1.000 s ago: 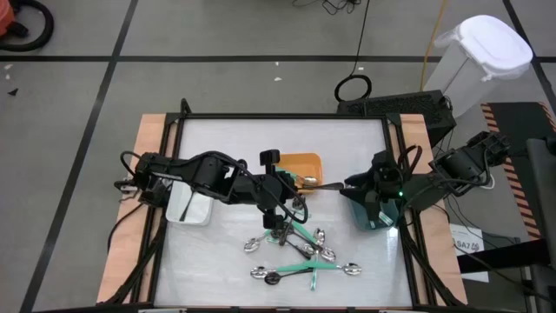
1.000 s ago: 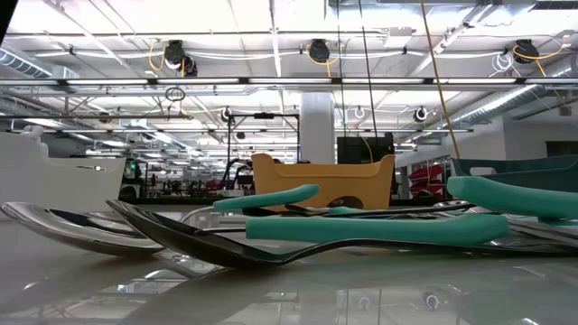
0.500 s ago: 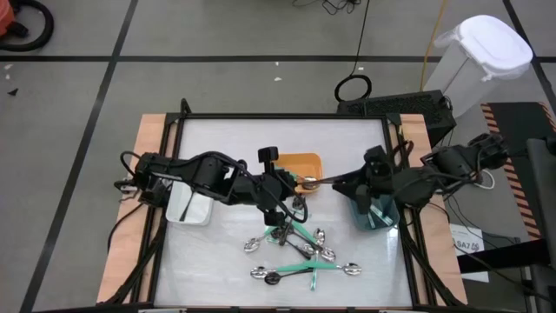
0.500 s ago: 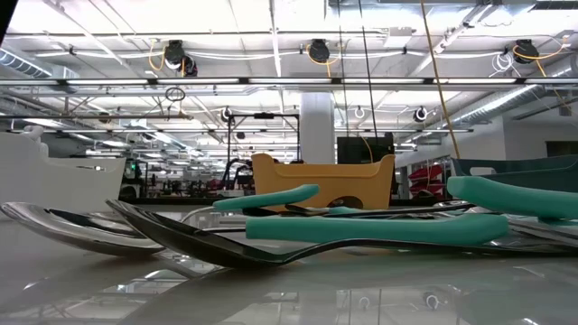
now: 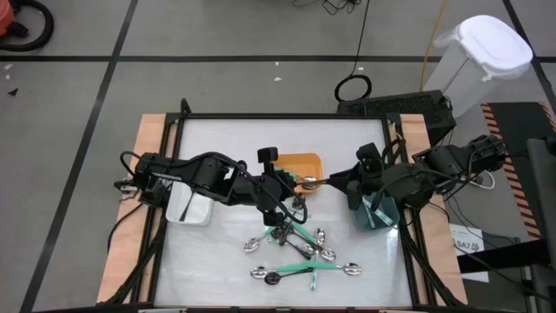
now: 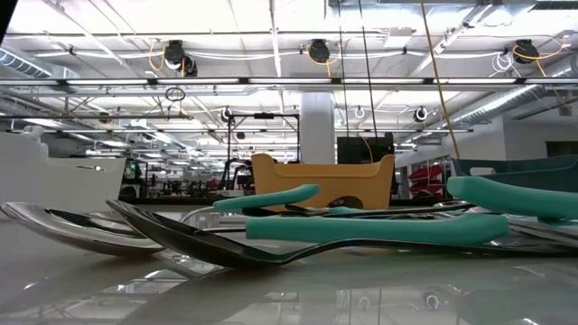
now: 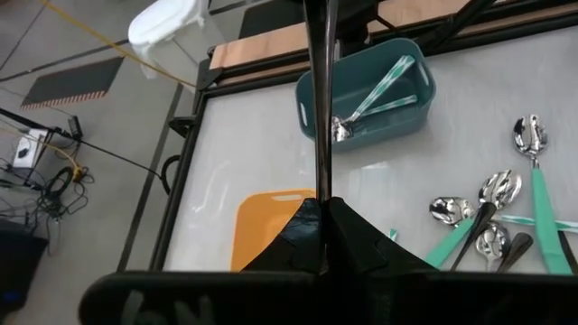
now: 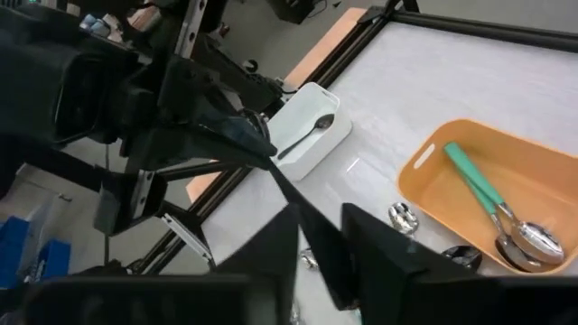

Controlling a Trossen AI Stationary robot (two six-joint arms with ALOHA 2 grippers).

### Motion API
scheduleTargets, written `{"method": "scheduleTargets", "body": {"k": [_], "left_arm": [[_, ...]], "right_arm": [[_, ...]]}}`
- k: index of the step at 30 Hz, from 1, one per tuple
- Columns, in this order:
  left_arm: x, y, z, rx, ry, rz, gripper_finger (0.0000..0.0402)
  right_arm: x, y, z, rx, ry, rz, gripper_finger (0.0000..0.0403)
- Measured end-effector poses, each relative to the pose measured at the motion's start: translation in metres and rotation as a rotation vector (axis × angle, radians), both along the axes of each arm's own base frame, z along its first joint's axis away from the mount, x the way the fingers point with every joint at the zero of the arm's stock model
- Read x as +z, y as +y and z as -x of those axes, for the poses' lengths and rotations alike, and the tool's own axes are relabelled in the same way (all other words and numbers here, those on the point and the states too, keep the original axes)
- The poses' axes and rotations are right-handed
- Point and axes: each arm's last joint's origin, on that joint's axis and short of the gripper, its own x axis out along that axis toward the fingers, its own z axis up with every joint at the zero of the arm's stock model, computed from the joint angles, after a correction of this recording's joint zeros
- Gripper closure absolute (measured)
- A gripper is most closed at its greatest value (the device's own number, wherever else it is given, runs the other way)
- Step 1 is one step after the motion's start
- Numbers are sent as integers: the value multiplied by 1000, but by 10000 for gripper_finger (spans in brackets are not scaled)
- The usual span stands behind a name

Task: Sort silverware by color (type)
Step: Put the black spoon into the white bin

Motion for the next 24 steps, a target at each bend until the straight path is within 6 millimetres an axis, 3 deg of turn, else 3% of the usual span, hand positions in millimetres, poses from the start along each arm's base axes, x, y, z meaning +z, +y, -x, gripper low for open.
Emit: {"method": "scheduleTargets", "body": {"k": [6,17,24], "left_arm": [[-1,1,-1,-17,16,-27,396],[-1,4,-2,-2,8,-17,396],[-1,4,-2,2,6,-13,396]], "right_arm": [[1,0,0,1,-15,-7,395],[3,0,-2,-4,-38,-18,319],[3,0,-2,-2,-37,-18,326]]}}
